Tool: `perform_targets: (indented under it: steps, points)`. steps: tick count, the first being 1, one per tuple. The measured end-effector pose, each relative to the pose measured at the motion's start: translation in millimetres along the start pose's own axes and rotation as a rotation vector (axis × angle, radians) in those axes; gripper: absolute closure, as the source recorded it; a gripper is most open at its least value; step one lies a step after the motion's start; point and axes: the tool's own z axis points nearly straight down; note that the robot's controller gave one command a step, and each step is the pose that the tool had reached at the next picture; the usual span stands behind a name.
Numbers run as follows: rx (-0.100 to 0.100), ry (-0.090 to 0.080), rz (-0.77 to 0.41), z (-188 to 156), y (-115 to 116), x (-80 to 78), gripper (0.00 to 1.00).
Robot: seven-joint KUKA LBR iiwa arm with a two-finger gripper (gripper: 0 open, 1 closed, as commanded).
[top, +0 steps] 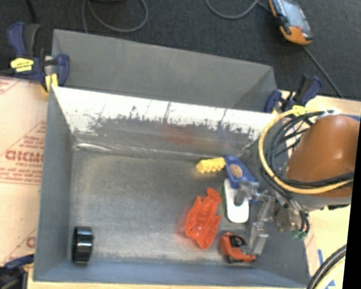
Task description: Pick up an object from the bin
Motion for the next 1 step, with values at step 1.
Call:
perform_targets:
  steps: [1]
  points:
    - [0.000,0.000,0.000,0.0,0.0,0.0,0.00]
